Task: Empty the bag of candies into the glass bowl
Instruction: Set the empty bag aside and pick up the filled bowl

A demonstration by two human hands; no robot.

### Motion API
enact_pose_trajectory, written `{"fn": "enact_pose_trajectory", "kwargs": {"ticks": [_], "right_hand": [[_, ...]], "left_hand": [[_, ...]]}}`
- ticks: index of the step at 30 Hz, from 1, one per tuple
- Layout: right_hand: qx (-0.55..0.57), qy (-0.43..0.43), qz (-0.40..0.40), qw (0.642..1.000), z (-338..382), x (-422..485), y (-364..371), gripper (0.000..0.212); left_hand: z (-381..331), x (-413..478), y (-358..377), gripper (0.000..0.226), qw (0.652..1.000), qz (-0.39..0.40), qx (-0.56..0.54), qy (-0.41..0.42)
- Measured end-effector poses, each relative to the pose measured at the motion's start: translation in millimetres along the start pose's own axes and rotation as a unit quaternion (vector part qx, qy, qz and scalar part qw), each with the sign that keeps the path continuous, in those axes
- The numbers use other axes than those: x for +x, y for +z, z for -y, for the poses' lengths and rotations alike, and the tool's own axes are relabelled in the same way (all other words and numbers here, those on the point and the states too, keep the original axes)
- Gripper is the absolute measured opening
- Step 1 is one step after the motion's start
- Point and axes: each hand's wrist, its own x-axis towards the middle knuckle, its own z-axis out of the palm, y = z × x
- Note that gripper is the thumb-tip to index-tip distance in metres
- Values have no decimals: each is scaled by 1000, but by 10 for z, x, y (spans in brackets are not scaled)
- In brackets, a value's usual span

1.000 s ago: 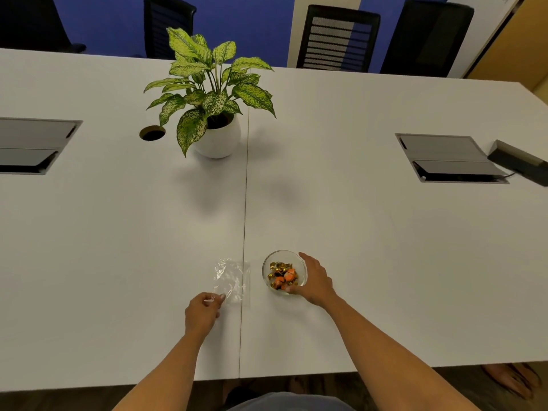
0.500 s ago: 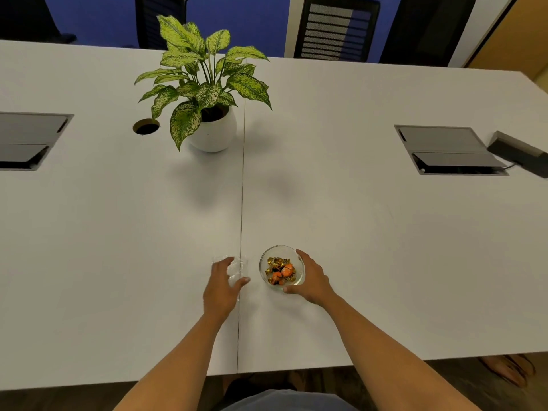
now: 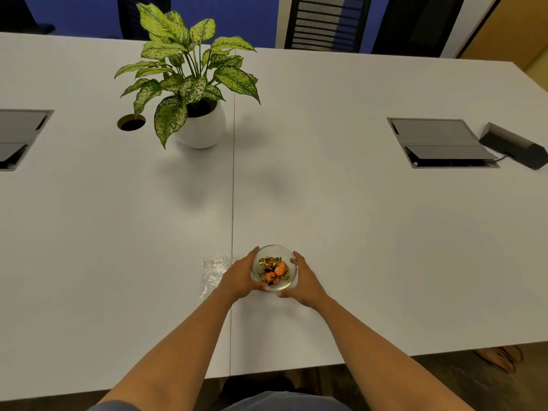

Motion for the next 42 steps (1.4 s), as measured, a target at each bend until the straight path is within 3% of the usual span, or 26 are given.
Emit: {"fn": "enact_pose_trajectory", "kwargs": {"ticks": [5, 11, 19, 33, 42], "right_hand": [[42, -19, -2, 999, -36, 34, 12, 113], [102, -14, 6, 995, -96, 151, -43, 104], [146, -25, 15, 989, 76, 594, -393, 104], [139, -90, -12, 986, 1001, 2766, -1680, 106], [146, -96, -25, 984, 1309, 4079, -1915, 93]], "left_hand": [[-21, 11, -20, 136, 999, 51, -7, 5], [-3, 69, -68, 112, 998, 28, -53, 5], [-222, 531, -278, 103, 994, 0, -107, 9], [-1137, 2688, -1366, 97, 980, -57, -186, 47], [-1116, 3996, -1835, 87, 967, -47, -236, 86]]}}
